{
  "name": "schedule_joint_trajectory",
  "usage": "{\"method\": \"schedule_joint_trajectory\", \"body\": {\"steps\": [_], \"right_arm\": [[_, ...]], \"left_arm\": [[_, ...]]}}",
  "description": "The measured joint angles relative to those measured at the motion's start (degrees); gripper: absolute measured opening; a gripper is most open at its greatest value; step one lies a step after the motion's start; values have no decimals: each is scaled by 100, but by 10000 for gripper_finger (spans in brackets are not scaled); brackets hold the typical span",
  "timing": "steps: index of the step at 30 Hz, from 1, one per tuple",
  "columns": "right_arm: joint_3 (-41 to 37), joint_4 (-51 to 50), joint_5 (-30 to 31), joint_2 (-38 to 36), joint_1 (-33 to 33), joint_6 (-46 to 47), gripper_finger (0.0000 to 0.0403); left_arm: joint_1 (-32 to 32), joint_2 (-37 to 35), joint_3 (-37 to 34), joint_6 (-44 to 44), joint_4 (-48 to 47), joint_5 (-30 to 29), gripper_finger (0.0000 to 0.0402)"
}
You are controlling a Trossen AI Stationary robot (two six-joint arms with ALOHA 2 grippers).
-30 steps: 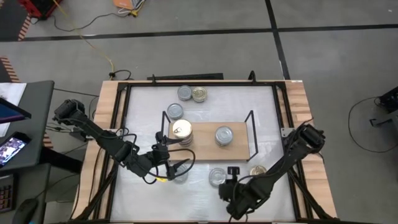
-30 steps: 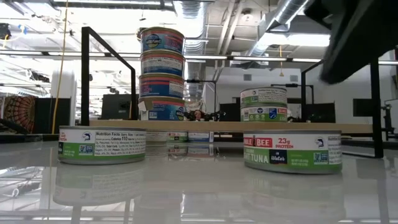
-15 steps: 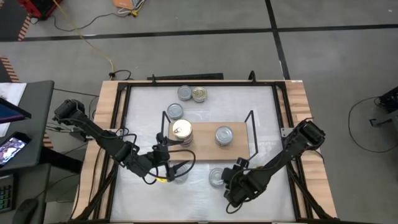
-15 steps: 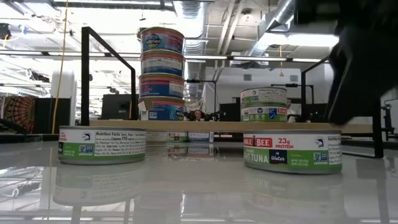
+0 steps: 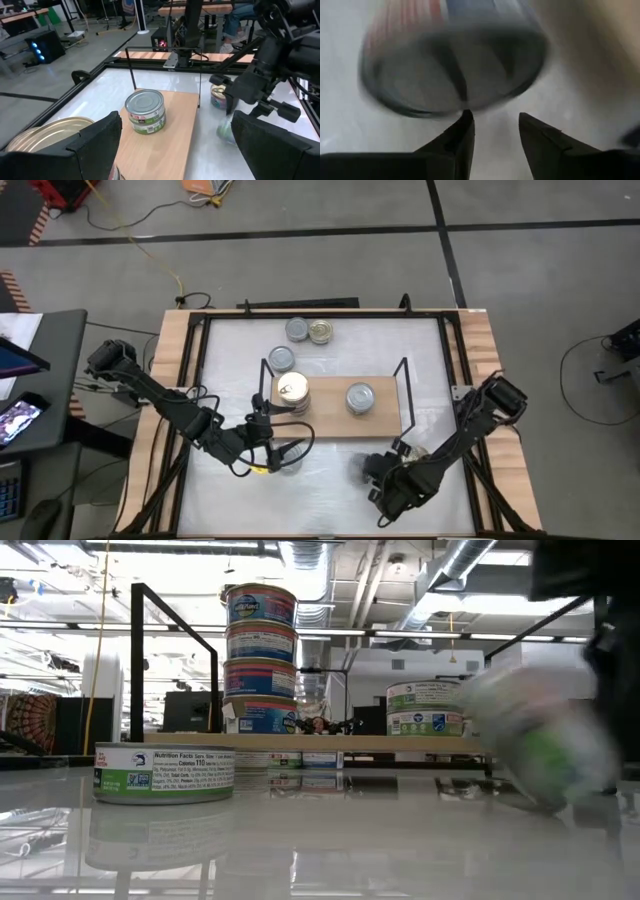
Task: Stack canned seafood by type on shelf
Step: Stack the green tuna can on top of the green tuna can on the shelf
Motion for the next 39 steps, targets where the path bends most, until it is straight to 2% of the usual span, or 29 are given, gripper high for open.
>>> {"method": "schedule_joint_trajectory", "body": {"steps": [8,12,17,22,25,29,35,39], "right_arm": [[3,-238,-38,4,94,368,178],[197,-457,-399,-3,108,118,178],[836,-1334,-583,-7,229,-809,178],[1557,-1772,-587,-20,353,-2730,183],[1872,-1737,-598,-20,324,-3657,204],[2118,-1626,-874,-22,47,-4356,255],[2134,-1073,-1038,108,-446,-5484,337],[2132,-1078,-1156,208,-677,-6534,371]], "left_arm": [[0,0,0,-33,6,-1,361],[0,0,0,-33,2,-1,361],[0,0,0,-35,-3,52,361],[0,0,0,-37,-4,180,361],[-1,0,0,-66,-5,181,361],[-1,0,0,-80,-22,184,361],[0,0,0,-144,-137,183,361],[0,-2,0,-144,-154,229,361]]}}
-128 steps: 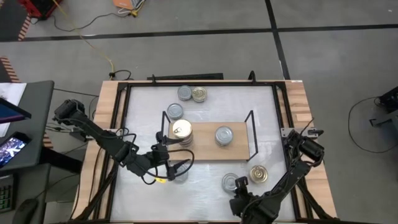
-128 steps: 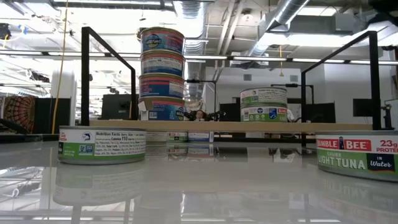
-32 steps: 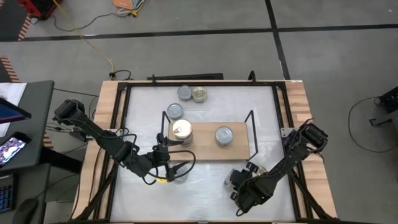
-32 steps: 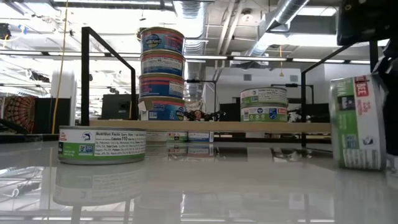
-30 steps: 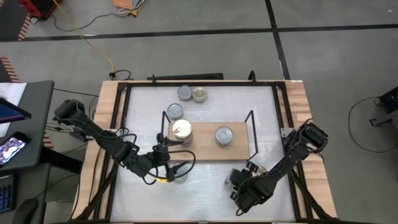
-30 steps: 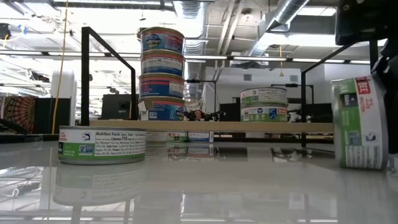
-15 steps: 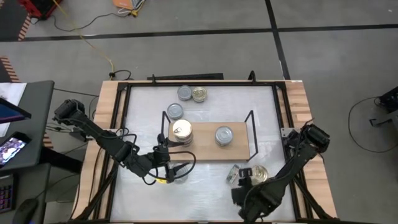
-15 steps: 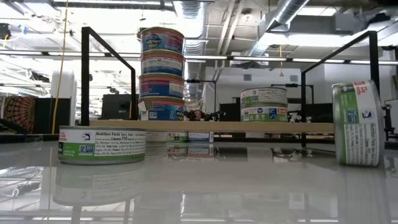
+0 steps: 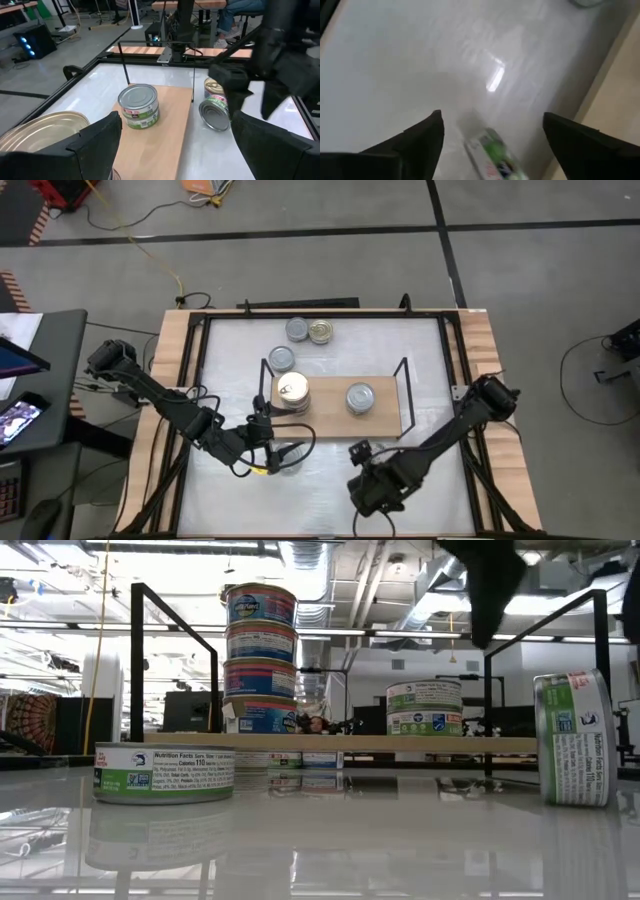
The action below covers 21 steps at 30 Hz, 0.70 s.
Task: Stack canned seafood by type on shelf
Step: Stack the green tuna can on top of the green tuna can on the shelf
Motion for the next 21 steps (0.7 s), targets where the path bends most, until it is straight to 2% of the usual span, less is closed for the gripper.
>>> {"method": "schedule_joint_trajectory", "body": {"steps": [7,15,21], "right_arm": [[2,-459,-773,27,-392,-373,372],[0,-710,-778,202,-465,-1229,356],[-3,-994,-763,357,-519,-1357,305]], "left_arm": [[2,0,0,-19,-267,249,361],[0,0,0,-280,-552,252,361],[-62,-2,0,-408,-623,353,361]]}}
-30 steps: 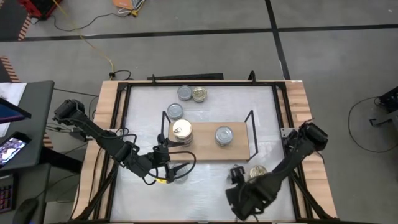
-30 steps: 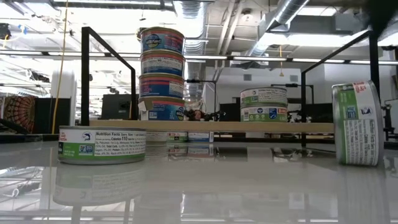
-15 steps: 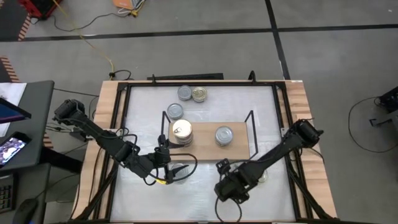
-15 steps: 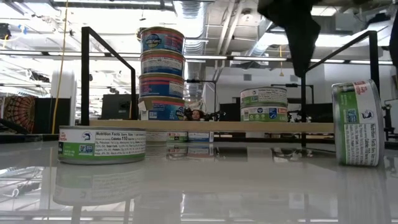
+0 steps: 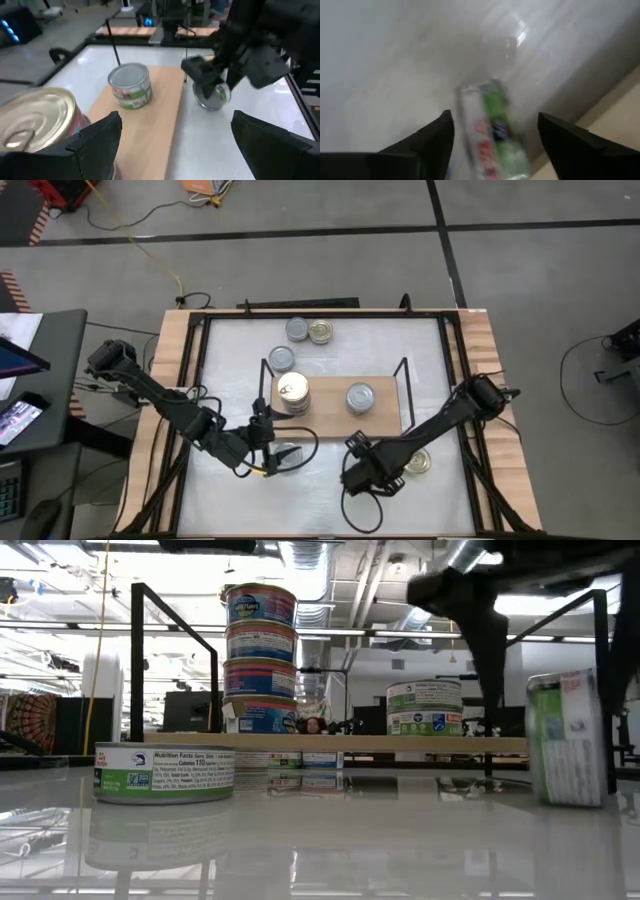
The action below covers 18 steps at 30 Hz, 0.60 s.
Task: Stack canned seafood by type on shelf
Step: Stack the green tuna can on top of the green tuna can on the shelf
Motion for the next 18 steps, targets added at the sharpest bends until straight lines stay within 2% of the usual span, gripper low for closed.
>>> {"method": "schedule_joint_trajectory", "body": {"steps": [6,11,18], "right_arm": [[-159,-160,4,112,75,6,238],[-137,-118,7,38,80,56,159],[345,-224,6,-381,23,567,157]], "left_arm": [[-457,-78,0,911,597,-726,361],[-688,-77,0,1738,1132,-1095,361],[-802,-77,0,2235,1434,-1367,361]]}}
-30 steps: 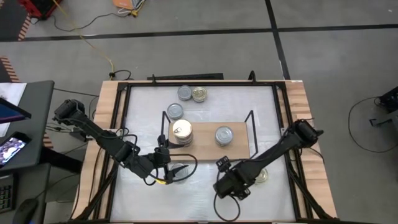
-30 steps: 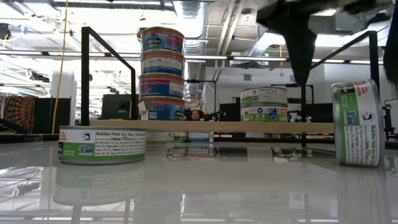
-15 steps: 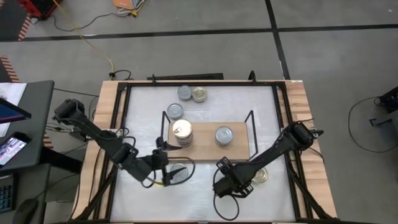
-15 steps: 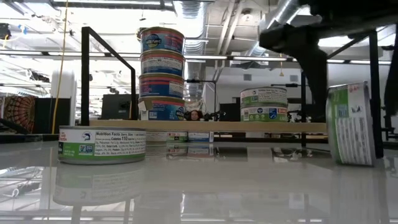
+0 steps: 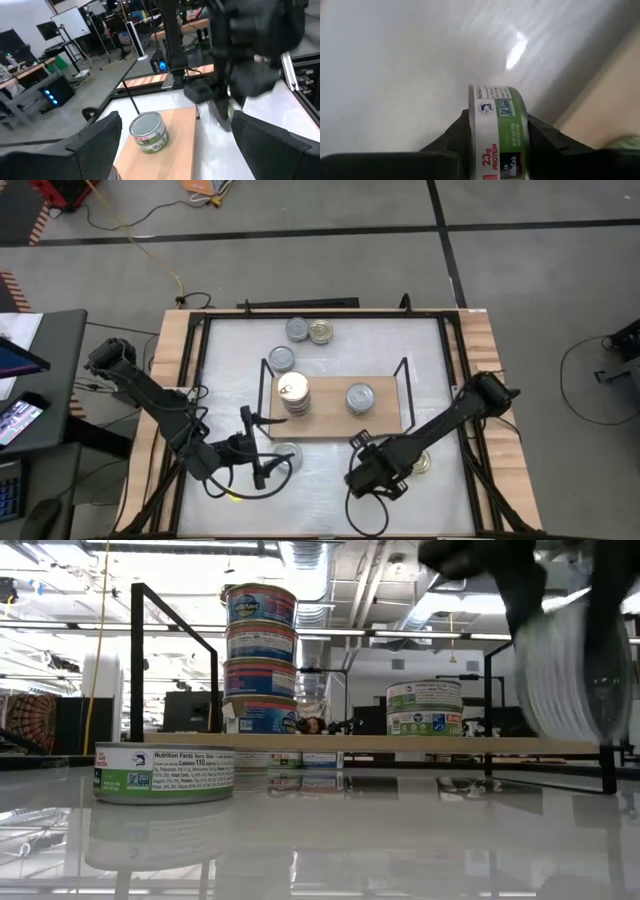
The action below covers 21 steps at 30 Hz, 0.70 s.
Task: Stack canned seafood by type on shelf
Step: Stack the green tuna can on top of the green tuna can on the shelf
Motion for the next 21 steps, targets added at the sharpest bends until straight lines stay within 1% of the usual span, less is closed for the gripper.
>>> {"method": "schedule_joint_trajectory", "body": {"steps": [5,10,15,18,21], "right_arm": [[281,29,2,-587,-358,484,157],[73,189,-90,-1358,-1170,513,157],[-290,972,-813,-2000,-2284,488,159],[-374,1051,-1405,-2040,-2927,474,159],[-497,1072,-2199,-2018,-3516,272,160]], "left_arm": [[2,2,0,-92,-13,-21,361],[-19,2,0,-275,-67,99,361],[-35,4,0,-283,-154,179,361],[-35,4,0,-264,-160,169,361],[-35,4,0,-276,-224,161,361]]}}
